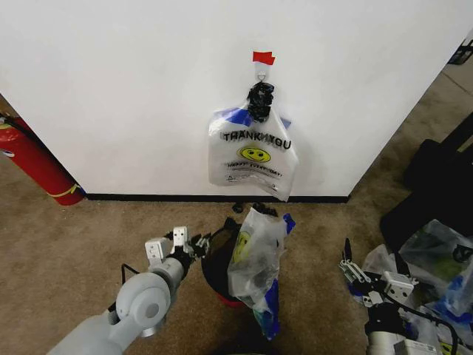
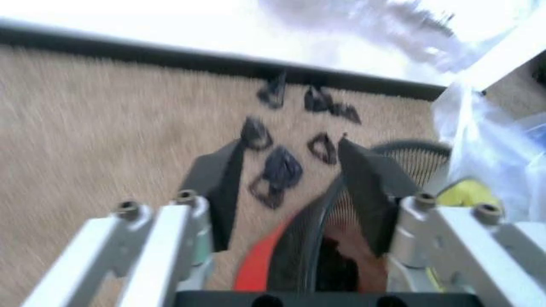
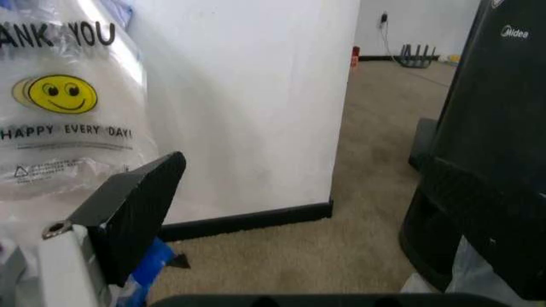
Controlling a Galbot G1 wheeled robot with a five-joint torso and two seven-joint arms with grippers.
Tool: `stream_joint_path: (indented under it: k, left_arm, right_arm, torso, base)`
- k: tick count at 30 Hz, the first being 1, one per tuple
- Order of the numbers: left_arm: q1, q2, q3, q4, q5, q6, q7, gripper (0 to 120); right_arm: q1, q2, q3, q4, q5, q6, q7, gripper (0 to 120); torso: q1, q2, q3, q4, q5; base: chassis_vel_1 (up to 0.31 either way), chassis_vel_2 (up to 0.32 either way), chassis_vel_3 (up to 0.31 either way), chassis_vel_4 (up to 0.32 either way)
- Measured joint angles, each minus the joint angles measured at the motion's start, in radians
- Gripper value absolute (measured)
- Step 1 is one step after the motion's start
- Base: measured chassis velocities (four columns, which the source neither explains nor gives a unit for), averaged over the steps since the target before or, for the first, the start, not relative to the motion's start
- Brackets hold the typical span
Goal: Pick up the garbage bag from the wall and place it over the trash bin.
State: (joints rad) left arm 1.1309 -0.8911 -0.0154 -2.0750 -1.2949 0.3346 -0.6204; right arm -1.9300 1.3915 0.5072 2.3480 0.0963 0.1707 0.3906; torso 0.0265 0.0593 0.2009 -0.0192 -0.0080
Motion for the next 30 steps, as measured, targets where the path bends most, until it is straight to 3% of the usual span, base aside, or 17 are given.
stream_joint_path:
  k: [14, 23, 28, 30]
  left_arm:
    - [-0.004, 0.003, 0.001, -0.009, 0.069, 0.022, 0.024, 97]
    - [-0.015, 0.053, -0.031, -0.113, 0.185, 0.05, 0.007, 100]
    - [-0.021, 0.095, -0.055, -0.235, 0.248, 0.096, 0.019, 100]
    - [-0.033, 0.134, -0.034, -0.326, 0.272, 0.147, 0.041, 100]
  right_arm:
    - [0.003, 0.001, -0.004, -0.001, -0.015, 0.0, -0.001, 100]
    - [0.019, 0.002, -0.006, -0.016, -0.011, -0.001, -0.003, 100]
    - [0.025, 0.005, 0.005, -0.024, -0.002, -0.006, 0.0, 100]
    - [0.032, 0.002, 0.015, -0.036, 0.01, -0.015, 0.008, 100]
  torso:
    - [0.0, 0.0, 0.0, -0.0001, 0.0]
    - [0.0, 0.0, 0.0, 0.0, 0.0001]
    - [0.0, 0.0, 0.0, 0.0001, 0.0002]
    - [0.0, 0.0, 0.0, -0.0001, 0.0003]
  base:
    - [0.0, 0.0, 0.0, 0.0]
    - [0.0, 0.0, 0.0, 0.0]
    - [0.0, 0.0, 0.0, 0.0]
    - [0.0, 0.0, 0.0, 0.0]
